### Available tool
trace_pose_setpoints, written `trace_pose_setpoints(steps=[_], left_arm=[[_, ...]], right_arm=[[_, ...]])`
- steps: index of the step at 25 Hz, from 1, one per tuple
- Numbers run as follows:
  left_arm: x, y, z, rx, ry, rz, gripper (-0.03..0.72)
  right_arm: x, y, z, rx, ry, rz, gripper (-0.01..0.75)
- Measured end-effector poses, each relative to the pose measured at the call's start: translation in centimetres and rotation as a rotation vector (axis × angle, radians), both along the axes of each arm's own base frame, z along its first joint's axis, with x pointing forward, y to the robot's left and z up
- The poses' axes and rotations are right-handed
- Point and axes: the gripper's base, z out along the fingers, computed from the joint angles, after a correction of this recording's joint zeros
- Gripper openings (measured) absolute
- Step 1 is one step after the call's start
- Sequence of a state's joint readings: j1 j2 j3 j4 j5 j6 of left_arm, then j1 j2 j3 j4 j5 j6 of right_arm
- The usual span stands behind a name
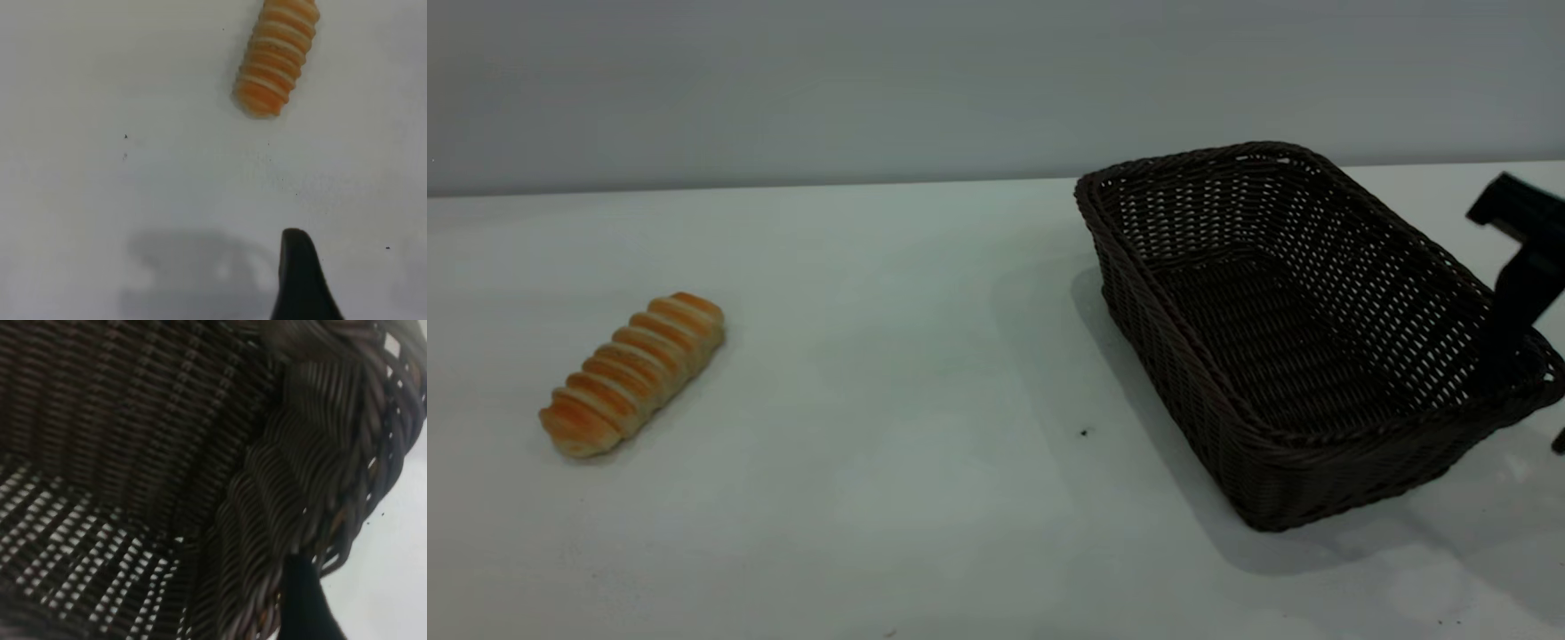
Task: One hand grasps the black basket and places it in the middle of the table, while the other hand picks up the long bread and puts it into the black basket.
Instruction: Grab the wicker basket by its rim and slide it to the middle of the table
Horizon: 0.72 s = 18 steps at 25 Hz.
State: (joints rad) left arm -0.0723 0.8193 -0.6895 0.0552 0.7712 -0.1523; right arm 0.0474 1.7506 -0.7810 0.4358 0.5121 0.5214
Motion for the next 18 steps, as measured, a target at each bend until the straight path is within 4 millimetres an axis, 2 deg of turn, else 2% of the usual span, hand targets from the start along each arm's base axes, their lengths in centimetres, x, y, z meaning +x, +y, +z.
trace_pose_setpoints(steps=[10, 18], left_arm=[[0.0, 0.0, 0.0, 0.0, 0.0, 0.0, 0.481], [0.0, 0.0, 0.0, 0.0, 0.0, 0.0, 0.481]], right_arm=[[0.8, 0.0, -0.7, 0.008, -0.037, -0.061, 0.465], [1.4, -0.1, -3.4, 0.008, -0.005, -0.13, 0.449]])
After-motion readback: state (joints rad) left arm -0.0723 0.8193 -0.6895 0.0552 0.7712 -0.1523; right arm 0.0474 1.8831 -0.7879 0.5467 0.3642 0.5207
